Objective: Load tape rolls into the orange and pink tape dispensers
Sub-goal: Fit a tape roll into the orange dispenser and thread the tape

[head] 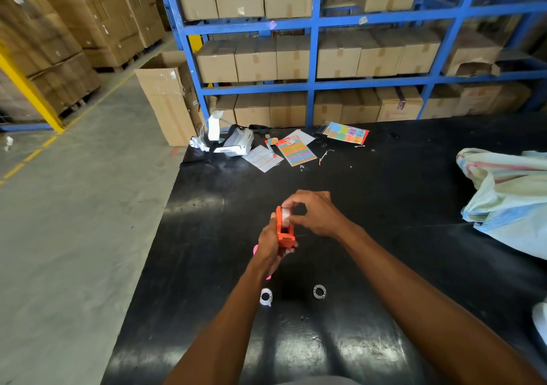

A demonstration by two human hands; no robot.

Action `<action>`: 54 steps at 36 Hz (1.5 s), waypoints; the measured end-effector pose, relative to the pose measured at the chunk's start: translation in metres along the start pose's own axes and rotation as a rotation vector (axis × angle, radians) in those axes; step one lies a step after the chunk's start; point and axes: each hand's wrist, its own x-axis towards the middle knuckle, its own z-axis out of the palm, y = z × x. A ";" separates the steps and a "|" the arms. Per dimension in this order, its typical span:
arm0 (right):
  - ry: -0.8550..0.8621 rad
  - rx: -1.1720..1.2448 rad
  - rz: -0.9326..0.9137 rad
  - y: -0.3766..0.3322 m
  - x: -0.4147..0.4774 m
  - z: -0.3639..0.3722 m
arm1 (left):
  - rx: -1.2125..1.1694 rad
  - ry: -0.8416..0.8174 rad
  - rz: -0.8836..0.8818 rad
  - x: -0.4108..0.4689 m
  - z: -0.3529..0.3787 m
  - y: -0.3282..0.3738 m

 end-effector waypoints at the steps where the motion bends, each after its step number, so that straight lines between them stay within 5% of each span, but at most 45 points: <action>1: 0.000 0.017 0.010 0.000 0.000 0.000 | -0.001 0.005 -0.003 0.001 0.000 0.000; 18: 0.228 -0.192 -0.220 -0.012 -0.011 -0.003 | -0.099 0.096 -0.011 0.008 0.003 0.005; 37: 0.262 -0.250 -0.250 -0.014 -0.048 0.030 | -0.158 0.110 -0.046 0.012 0.002 0.010; 54: 0.605 -0.474 -0.291 -0.014 -0.066 0.064 | -0.182 0.057 -0.083 0.007 0.002 0.007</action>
